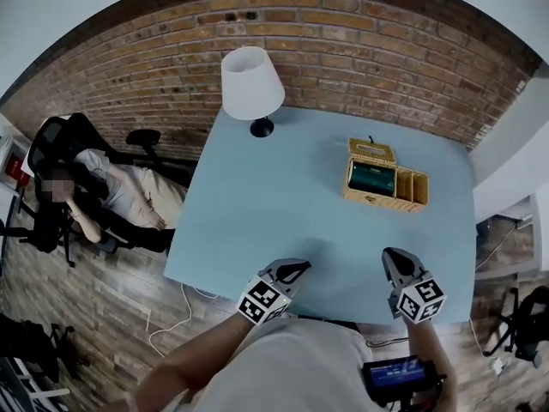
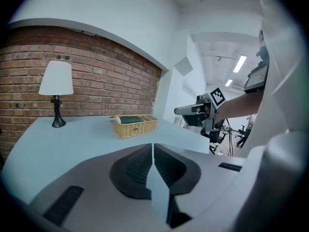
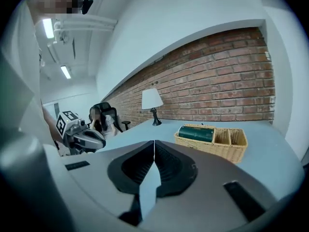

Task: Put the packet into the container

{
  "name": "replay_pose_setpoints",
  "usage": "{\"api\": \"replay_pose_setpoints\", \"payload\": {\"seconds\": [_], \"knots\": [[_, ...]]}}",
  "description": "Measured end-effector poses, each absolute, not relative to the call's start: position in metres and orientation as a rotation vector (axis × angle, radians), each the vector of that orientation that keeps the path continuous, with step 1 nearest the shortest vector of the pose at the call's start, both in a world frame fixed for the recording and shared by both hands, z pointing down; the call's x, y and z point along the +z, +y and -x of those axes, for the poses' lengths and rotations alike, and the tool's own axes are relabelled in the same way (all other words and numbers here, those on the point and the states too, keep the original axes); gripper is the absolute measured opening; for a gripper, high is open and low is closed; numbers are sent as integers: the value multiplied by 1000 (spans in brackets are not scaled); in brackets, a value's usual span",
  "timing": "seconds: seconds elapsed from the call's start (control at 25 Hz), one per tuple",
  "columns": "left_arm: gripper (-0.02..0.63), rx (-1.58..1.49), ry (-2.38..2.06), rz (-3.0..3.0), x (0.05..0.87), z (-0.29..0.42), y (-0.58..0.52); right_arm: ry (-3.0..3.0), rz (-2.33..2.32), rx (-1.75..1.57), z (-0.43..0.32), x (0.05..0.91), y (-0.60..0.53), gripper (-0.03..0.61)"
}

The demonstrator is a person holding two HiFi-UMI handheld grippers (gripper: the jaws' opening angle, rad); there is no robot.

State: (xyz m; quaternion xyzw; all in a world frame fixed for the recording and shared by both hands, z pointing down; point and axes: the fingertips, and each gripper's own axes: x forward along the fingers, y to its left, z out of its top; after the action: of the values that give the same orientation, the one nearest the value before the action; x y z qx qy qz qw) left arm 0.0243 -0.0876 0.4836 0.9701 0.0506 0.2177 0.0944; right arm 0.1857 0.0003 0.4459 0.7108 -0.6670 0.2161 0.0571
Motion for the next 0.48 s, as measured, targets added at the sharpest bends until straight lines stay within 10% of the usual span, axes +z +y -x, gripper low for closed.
{"api": "replay_pose_setpoints", "payload": {"seconds": [0.48], "knots": [[21, 671, 367, -2884, 486, -8, -69, -1979, -2346, 595, -100, 453, 39, 12]]}}
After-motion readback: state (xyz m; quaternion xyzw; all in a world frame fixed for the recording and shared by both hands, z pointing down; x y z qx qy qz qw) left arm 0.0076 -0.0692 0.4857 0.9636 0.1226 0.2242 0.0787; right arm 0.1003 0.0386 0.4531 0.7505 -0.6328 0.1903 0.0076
